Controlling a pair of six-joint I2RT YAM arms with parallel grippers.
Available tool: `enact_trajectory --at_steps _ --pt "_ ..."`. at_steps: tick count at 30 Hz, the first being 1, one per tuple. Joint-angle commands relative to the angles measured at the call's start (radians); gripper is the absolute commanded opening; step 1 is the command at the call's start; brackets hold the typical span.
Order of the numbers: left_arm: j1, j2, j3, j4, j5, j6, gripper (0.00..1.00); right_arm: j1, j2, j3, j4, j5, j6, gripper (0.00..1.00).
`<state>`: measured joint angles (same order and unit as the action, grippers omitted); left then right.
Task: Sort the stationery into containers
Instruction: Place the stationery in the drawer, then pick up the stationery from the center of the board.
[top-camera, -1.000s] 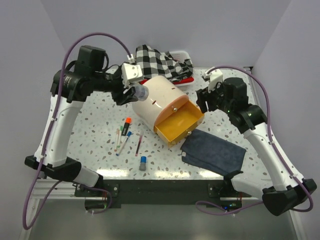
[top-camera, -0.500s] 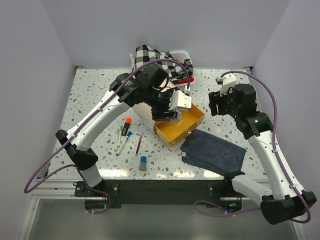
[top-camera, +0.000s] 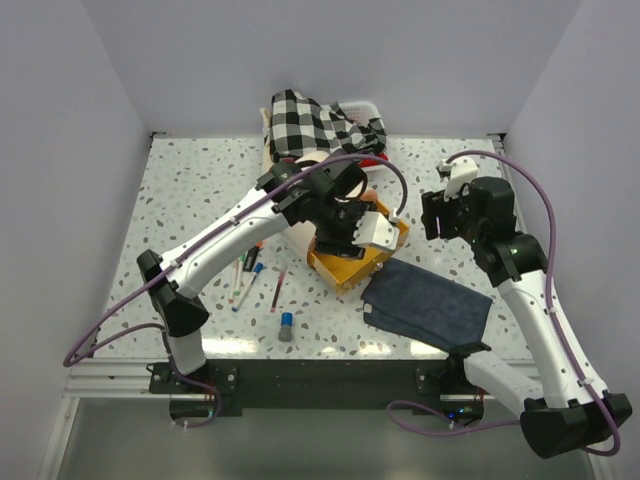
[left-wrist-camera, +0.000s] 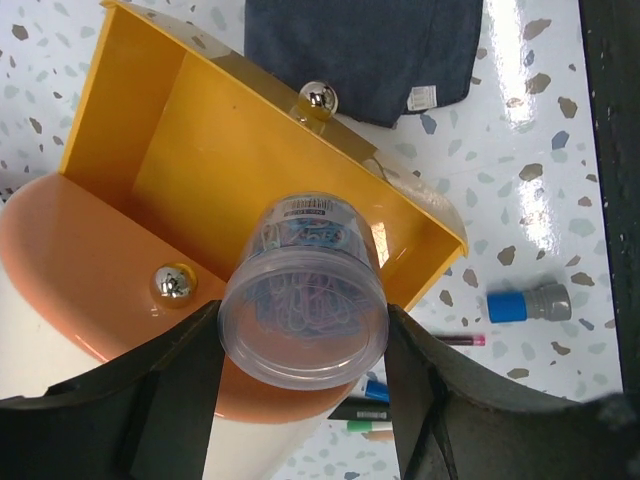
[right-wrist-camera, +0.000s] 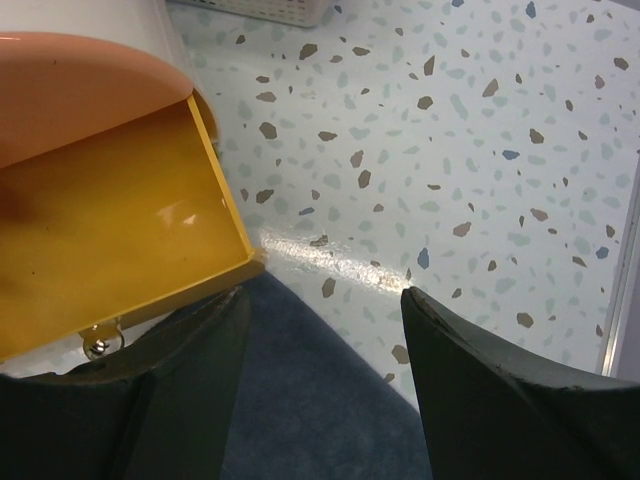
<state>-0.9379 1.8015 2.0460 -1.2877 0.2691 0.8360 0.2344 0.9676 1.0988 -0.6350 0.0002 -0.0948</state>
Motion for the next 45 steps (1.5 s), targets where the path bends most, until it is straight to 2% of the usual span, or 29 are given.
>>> enact_trajectory --at_steps 1,5,7,9,15,20,27,31,33,34,36,37,38,39,43,45 --pt "-0.01 0.03 -0.012 -0.005 -0.044 0.063 0.2 -0.004 -0.01 -0.011 0.02 -0.028 0.021 0.66" --pt "-0.021 0.05 -0.049 -0.009 -0.054 0.083 0.21 -0.004 -0.021 -0.028 0.02 -0.029 0.024 0.66" --pt "-0.024 0.059 -0.064 -0.01 -0.057 0.092 0.25 -0.004 -0.027 -0.04 0.017 -0.031 0.024 0.66" --pt "-0.027 0.062 -0.078 -0.004 -0.071 0.097 0.38 -0.006 -0.035 -0.048 0.015 -0.031 0.024 0.66" --pt "-0.029 0.032 -0.112 0.094 -0.114 0.092 0.62 -0.004 -0.044 -0.066 0.012 -0.035 0.032 0.66" --pt "-0.03 0.001 -0.057 0.116 -0.139 0.089 0.71 -0.004 -0.04 -0.062 0.012 -0.032 0.029 0.66" --pt "-0.033 -0.071 0.006 0.163 -0.09 0.058 0.86 -0.006 -0.017 -0.051 0.018 -0.048 0.033 0.66" --pt "-0.036 -0.132 0.109 0.145 -0.146 -0.041 0.86 -0.004 -0.013 -0.034 0.008 -0.049 0.032 0.66" --pt "-0.036 -0.2 0.048 0.197 -0.197 -0.183 0.85 -0.006 -0.017 -0.034 -0.003 -0.039 0.027 0.66" --pt "-0.036 -0.29 0.004 0.214 -0.202 -0.239 0.84 -0.006 -0.018 -0.04 -0.008 -0.039 0.026 0.66" --pt "-0.03 -0.384 -0.177 0.271 -0.258 -0.419 0.77 -0.006 -0.024 -0.048 -0.011 -0.04 0.027 0.66" --pt "-0.013 -0.468 -0.241 0.266 -0.243 -0.437 0.74 -0.006 -0.024 -0.054 -0.011 -0.037 0.029 0.66" --pt "0.038 -0.508 -0.365 0.274 -0.245 -0.468 0.71 -0.004 -0.024 -0.056 -0.011 -0.037 0.032 0.66" --pt "0.081 -0.542 -0.421 0.277 -0.249 -0.562 0.7 -0.004 -0.02 -0.057 -0.011 -0.034 0.033 0.66" --pt "0.348 -0.634 -0.613 0.238 -0.053 -0.748 0.66 -0.006 -0.009 -0.048 -0.014 -0.003 0.046 0.66" --pt "0.393 -0.651 -0.728 0.266 0.033 -0.826 0.61 -0.009 -0.009 -0.043 -0.015 0.021 0.047 0.66"
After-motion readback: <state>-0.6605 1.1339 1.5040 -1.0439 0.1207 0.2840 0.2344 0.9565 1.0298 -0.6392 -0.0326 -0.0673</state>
